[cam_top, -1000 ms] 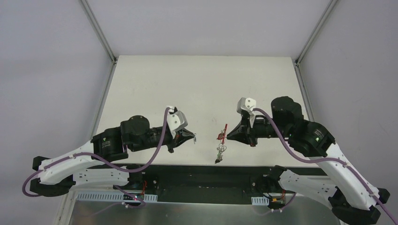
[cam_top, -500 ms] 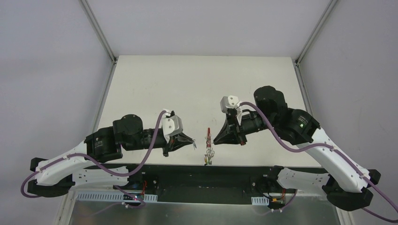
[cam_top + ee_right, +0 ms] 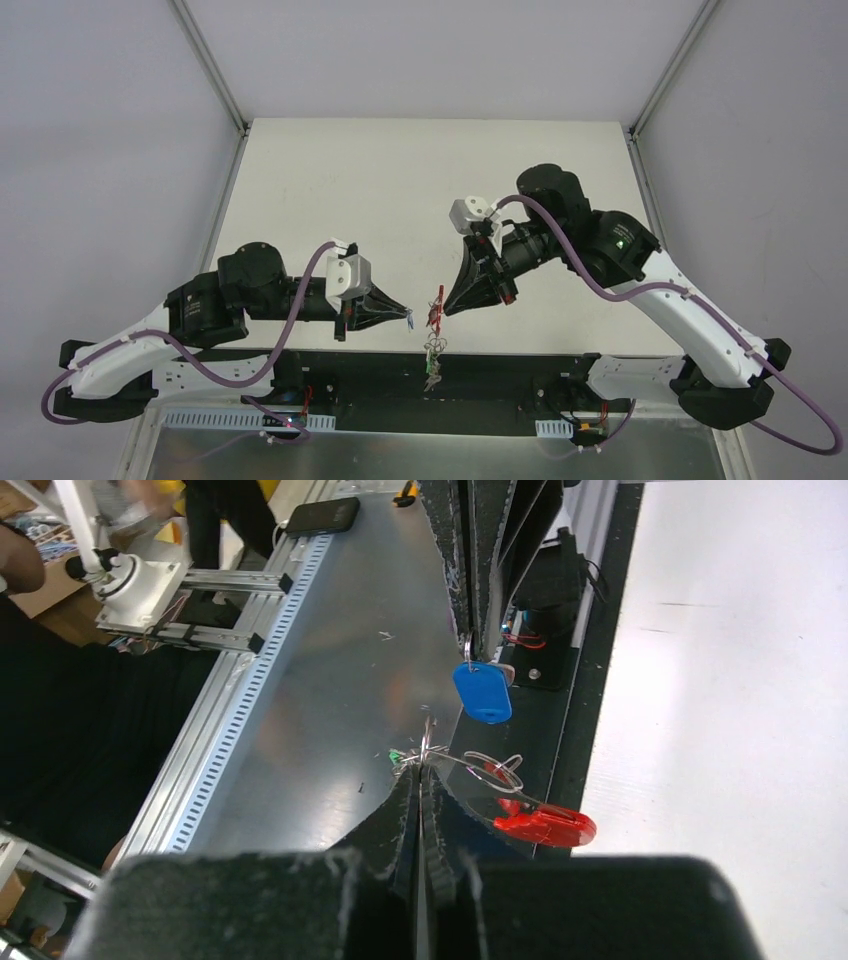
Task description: Put the keys on the keyring
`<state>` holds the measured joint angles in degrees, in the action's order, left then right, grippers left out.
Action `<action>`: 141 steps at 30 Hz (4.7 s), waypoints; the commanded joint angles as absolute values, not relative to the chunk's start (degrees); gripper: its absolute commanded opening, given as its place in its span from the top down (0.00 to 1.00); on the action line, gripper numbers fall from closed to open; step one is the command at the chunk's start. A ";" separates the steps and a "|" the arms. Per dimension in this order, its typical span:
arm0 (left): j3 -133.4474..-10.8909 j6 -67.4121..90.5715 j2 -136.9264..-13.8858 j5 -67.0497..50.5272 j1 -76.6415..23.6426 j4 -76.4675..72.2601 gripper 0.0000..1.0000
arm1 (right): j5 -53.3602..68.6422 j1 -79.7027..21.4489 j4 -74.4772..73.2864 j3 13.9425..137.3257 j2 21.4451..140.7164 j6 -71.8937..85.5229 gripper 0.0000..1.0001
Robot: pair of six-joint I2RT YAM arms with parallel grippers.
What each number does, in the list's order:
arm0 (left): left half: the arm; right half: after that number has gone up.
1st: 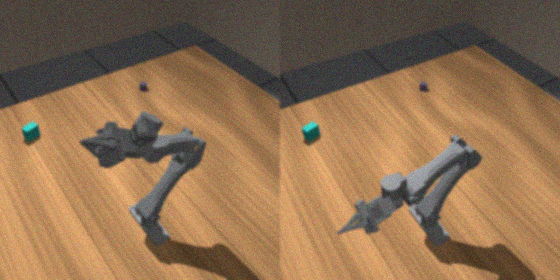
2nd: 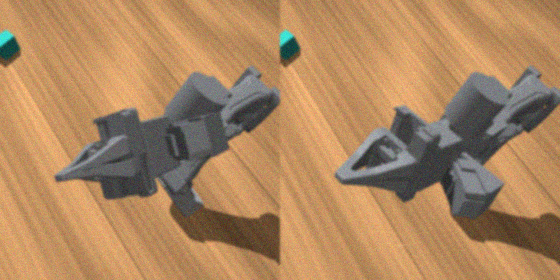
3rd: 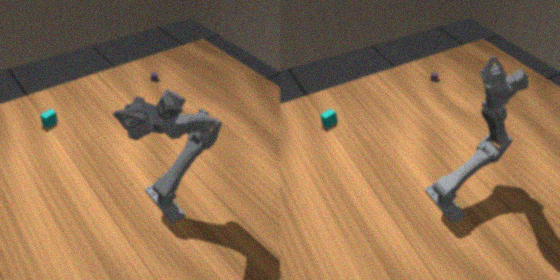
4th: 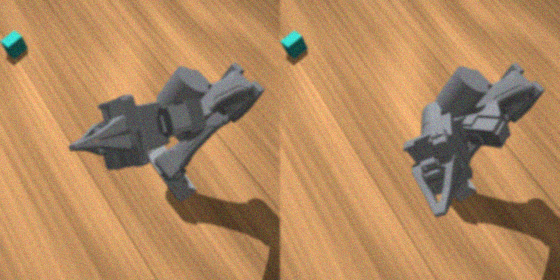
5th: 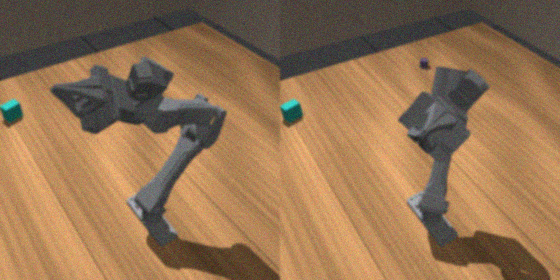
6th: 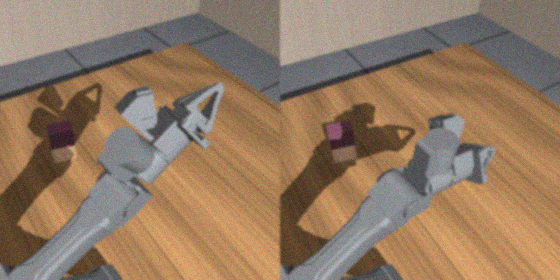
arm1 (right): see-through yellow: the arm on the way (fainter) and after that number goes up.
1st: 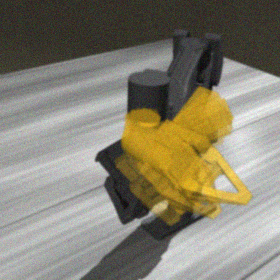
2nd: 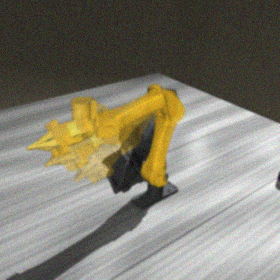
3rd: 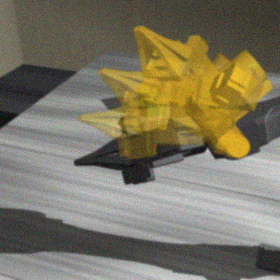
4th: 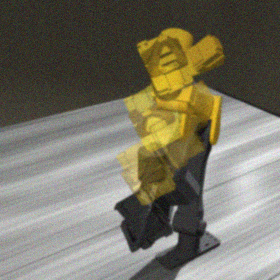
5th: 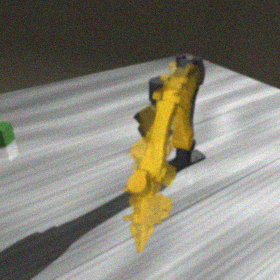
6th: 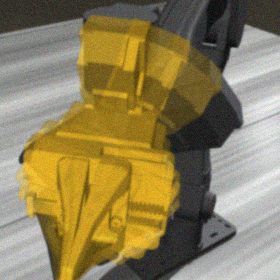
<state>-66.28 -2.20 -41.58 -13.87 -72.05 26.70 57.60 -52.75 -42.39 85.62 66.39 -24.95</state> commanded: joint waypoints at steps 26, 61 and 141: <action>-72.32 -0.18 -43.25 -22.86 -72.42 25.05 1.00 | 74.73 -55.58 -53.64 99.90 78.50 -41.16 1.00; -70.98 -0.49 -41.67 -27.81 -72.42 23.48 1.00 | 74.80 -58.04 -49.78 102.04 82.10 -38.81 1.00; -64.47 -1.67 -34.92 -10.51 -72.42 21.32 0.72 | 54.57 -59.64 -8.32 81.95 69.06 -10.24 1.00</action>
